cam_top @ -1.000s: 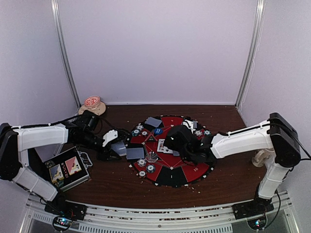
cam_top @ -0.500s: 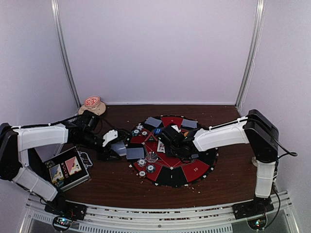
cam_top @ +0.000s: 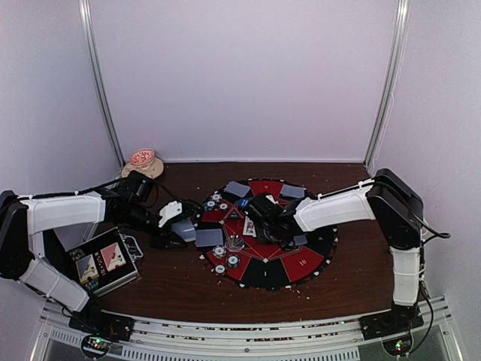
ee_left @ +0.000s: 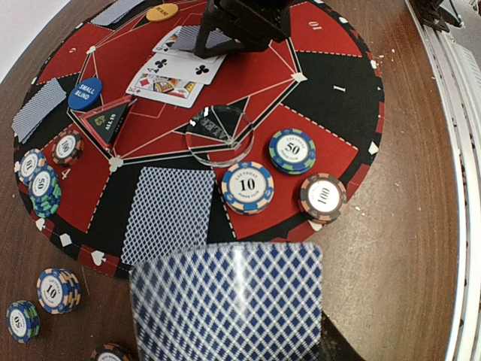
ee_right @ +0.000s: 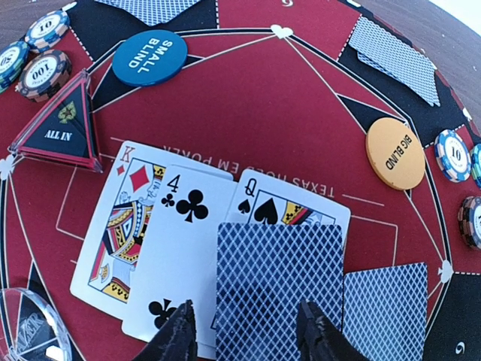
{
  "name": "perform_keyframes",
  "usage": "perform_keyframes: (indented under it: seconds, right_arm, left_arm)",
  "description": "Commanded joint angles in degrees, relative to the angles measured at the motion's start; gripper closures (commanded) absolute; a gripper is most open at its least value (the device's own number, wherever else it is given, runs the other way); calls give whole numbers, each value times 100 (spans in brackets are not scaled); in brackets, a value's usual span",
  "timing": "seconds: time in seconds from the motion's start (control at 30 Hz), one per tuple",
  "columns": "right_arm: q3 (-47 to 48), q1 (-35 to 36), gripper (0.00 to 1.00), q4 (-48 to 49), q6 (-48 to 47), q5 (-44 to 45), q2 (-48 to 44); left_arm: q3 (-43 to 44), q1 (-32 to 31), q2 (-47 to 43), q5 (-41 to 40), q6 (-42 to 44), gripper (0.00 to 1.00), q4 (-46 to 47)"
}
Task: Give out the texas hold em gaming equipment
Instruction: Adjust the poker card in the community card area.
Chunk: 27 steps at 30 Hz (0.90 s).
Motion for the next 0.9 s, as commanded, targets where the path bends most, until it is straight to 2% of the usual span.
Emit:
perform_keyframes:
  seconds: [0.0,0.3,0.87]
  right_arm:
    - [-39,-106,54,13,17,-17,-51]
    - [-412,-255,57,218,81,-141,-198]
    - [-660,-401,56,389,162,-131,-523]
  left_arm:
    - [-19,30,-62,95,1,55,181]
    - [-18,29,-45,90,1,55,182]
    - [-18,31,-9,79,3,54,182]
